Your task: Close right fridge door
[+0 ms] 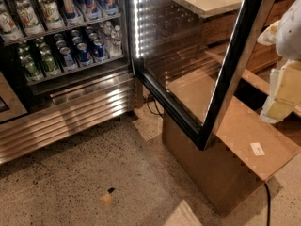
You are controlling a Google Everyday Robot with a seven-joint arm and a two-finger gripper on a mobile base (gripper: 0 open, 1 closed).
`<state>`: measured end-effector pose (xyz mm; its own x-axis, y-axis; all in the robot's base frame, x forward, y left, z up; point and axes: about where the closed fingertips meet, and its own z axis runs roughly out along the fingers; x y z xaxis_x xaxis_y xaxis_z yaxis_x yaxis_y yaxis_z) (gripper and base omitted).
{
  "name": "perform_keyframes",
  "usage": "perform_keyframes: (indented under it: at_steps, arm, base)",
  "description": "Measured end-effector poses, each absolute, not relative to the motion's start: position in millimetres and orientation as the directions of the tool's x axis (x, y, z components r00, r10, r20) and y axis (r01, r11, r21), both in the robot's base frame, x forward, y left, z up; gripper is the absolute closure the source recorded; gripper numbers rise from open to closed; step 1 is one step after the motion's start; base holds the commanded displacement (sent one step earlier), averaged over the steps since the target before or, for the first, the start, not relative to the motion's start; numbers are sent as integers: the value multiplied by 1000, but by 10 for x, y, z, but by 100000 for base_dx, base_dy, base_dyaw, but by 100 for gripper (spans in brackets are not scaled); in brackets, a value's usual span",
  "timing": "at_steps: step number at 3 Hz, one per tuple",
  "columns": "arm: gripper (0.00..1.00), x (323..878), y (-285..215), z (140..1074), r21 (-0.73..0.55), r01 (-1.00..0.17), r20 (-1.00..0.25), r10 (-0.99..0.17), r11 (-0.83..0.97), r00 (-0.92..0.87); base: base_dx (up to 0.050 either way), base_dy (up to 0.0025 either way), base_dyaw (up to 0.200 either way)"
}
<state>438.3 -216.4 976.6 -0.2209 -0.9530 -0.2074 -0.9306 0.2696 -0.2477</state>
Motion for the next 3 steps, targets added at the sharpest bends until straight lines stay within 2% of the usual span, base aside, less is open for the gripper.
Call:
perform_keyframes:
  at_steps: [1, 3]
  arm:
    - [0, 4383, -2164, 9766, -248, -931, -207, -953, 270, -221]
    - [0, 4383, -2164, 9766, -248, -931, -207, -953, 270, -221]
  base:
    - [1, -1, -19996]
    - [4953, -1, 29]
